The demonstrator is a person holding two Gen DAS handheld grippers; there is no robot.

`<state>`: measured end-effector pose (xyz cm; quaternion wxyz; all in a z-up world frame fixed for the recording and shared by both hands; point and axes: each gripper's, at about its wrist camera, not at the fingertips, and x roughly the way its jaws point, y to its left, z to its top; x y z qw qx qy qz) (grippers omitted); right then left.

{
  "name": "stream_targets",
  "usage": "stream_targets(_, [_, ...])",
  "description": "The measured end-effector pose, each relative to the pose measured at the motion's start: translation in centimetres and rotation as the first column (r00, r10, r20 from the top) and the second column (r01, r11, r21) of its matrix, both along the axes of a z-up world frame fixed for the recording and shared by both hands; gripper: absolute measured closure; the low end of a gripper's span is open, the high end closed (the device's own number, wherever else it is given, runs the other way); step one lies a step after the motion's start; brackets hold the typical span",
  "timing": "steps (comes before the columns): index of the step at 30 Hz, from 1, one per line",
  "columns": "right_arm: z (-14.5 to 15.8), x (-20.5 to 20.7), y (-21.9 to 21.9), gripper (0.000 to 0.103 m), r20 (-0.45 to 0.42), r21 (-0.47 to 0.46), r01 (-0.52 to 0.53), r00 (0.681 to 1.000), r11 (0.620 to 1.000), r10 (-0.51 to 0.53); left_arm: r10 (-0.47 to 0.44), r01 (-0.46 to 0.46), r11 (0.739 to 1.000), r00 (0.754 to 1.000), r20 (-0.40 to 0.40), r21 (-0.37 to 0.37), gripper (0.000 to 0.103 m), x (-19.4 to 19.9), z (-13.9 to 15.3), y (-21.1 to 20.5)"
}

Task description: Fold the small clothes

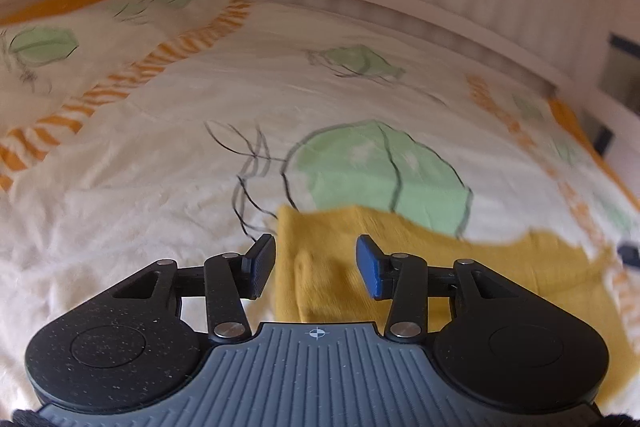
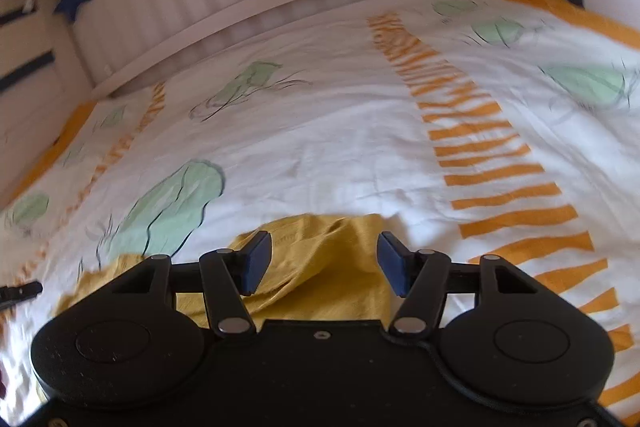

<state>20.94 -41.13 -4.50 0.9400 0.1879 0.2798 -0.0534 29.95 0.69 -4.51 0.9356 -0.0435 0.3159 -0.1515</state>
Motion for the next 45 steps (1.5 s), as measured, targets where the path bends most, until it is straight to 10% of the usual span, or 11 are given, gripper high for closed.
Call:
stream_targets(15, [-4.0, -1.0, 8.5, 0.036, -0.147, -0.233, -0.166, 0.980, 0.958, 0.134, -0.079, 0.089, 0.979, 0.995, -0.059, 0.186, 0.060, -0.5, -4.3, -2.8])
stream_targets(21, [-6.0, -2.4, 9.3, 0.029, -0.079, -0.290, -0.148, 0.988, 0.945, 0.131, -0.075, 0.090, 0.974, 0.994, -0.077, 0.207, 0.060, 1.5, -4.4, -2.9])
stream_targets(34, [-5.9, -2.1, 9.1, 0.029, -0.078, -0.260, -0.148, 0.988, 0.954, 0.132, 0.067, -0.045, 0.991, 0.982, -0.178, 0.124, 0.060, 8.6, -3.0, -1.5])
stream_targets(45, [-5.7, -1.6, 9.2, 0.026, -0.112, -0.255, -0.157, 0.985, 0.954, 0.132, -0.043, 0.057, 0.995, 0.984, -0.172, 0.080, 0.048, 0.6, -3.1, -0.6])
